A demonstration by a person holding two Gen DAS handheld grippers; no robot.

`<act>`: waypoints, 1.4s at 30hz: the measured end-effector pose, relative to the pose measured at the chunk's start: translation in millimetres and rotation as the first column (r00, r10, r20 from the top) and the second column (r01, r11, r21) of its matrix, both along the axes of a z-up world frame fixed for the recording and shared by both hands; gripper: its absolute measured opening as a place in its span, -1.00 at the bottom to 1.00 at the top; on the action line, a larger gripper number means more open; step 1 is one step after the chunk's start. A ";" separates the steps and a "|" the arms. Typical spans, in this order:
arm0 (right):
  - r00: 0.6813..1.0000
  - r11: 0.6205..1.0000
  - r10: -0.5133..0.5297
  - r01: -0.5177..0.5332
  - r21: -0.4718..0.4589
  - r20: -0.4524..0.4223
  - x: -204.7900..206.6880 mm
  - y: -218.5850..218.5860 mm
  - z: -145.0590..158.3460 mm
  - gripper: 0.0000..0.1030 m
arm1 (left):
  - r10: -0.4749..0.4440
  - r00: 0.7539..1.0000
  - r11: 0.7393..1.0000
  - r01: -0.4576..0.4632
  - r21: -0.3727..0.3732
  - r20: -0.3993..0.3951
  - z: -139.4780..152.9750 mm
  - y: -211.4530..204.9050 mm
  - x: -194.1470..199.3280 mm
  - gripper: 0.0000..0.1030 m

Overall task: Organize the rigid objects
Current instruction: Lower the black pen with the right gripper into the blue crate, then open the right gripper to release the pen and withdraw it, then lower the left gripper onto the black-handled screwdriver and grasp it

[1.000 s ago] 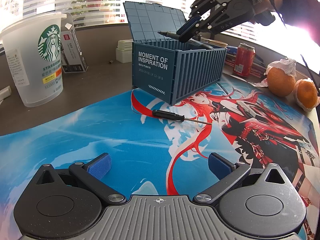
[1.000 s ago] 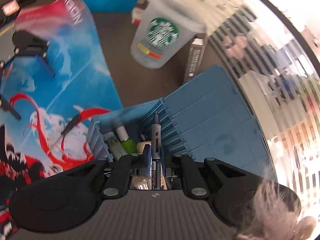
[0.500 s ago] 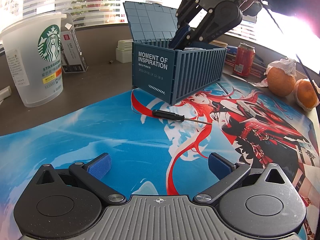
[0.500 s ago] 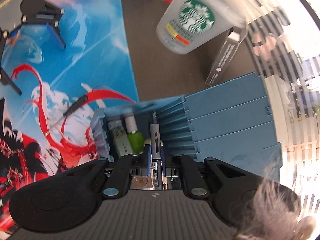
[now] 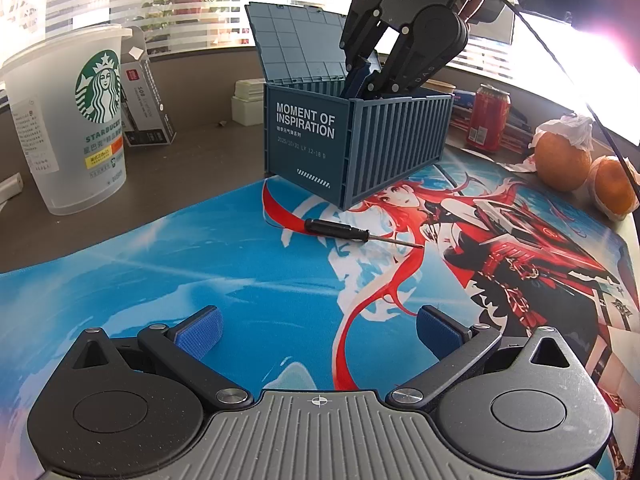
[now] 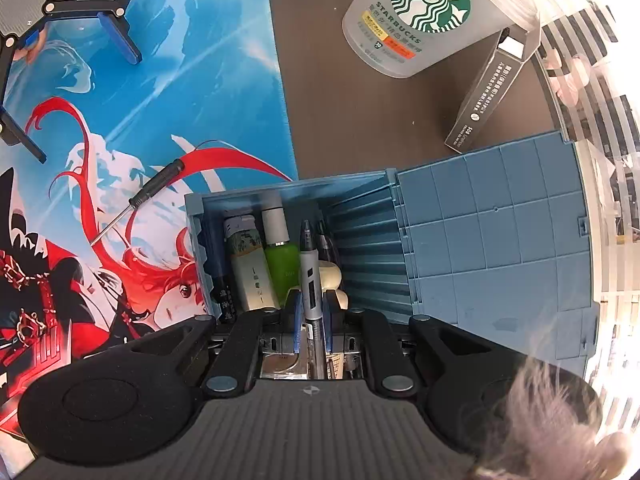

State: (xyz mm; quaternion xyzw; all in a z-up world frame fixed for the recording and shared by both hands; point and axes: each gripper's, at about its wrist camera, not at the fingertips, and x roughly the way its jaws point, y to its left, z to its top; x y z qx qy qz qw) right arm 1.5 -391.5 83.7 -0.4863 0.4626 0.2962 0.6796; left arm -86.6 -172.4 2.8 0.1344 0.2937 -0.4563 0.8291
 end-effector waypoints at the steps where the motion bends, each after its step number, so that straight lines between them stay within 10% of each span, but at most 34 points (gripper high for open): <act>1: 1.000 1.000 0.006 -0.006 -0.008 -0.002 -0.1 0.7 -0.3 -0.80 | 0.000 1.000 1.000 0.000 0.000 0.000 0.0 -0.1 0.0 1.00; 21: 0.994 0.992 -0.051 0.040 -0.121 -0.092 16.2 14.4 -6.7 -0.69 | 0.000 0.999 0.999 -0.002 0.044 0.036 -1.5 -6.0 -4.9 1.00; 28: 0.997 0.990 -0.075 0.078 -0.116 0.024 8.7 6.7 8.6 0.38 | 0.000 0.999 0.999 -0.002 0.052 0.042 -1.9 -7.5 -5.3 1.00; 36: 0.973 0.977 -0.134 0.099 0.187 0.186 -47.2 -21.1 53.7 0.39 | 0.000 1.000 0.999 -0.002 0.038 0.030 -1.7 -5.7 -3.4 1.00; 42: 0.943 0.807 -0.226 0.040 0.590 0.245 -128.6 -48.8 60.4 0.93 | -0.055 0.996 0.998 0.052 0.038 0.072 1.4 -10.9 -7.3 1.00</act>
